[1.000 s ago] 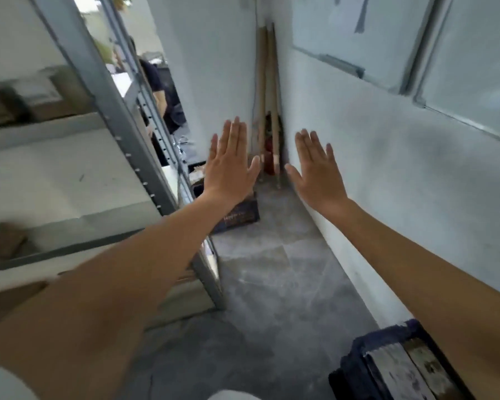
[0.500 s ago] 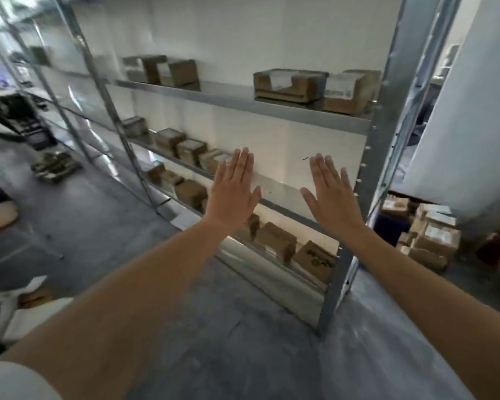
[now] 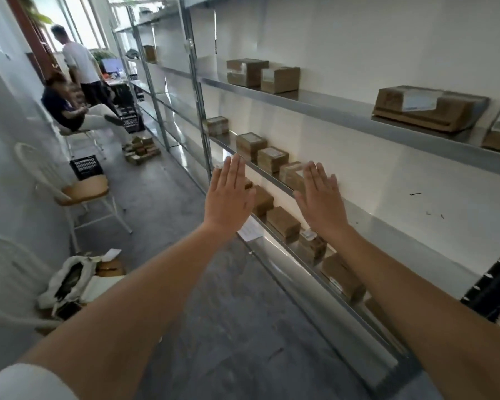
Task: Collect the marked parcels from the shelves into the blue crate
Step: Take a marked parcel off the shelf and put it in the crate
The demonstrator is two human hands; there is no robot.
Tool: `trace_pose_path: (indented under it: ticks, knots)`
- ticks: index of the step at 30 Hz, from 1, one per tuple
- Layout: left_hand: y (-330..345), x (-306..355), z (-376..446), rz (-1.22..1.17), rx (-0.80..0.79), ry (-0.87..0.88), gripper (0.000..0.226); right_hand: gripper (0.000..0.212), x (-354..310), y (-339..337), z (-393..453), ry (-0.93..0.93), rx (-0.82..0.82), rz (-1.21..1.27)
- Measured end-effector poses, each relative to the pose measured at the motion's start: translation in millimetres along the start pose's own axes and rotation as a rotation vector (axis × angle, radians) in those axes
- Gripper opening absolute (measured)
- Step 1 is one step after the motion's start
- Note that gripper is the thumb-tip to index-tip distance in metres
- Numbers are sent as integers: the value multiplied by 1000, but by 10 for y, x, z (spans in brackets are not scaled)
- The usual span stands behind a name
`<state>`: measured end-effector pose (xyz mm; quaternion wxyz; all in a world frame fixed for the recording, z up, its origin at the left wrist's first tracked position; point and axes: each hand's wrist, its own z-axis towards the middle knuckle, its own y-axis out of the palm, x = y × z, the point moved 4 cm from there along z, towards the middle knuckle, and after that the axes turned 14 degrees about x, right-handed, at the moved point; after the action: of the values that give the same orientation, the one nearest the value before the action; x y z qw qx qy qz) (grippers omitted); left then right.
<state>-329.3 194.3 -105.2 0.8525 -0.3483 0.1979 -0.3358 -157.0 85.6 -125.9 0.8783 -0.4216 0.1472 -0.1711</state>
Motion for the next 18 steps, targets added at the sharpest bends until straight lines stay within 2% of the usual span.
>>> trace_pose_path:
  ticks: [9,18]
  knots:
    - [717,-508,401,-15,-87,-70,69,64,-263,927,512,-47,-89,46]
    - [1419,-756,912,54,-156,-112,69,64,-201,1599,1467,-105,-134,118]
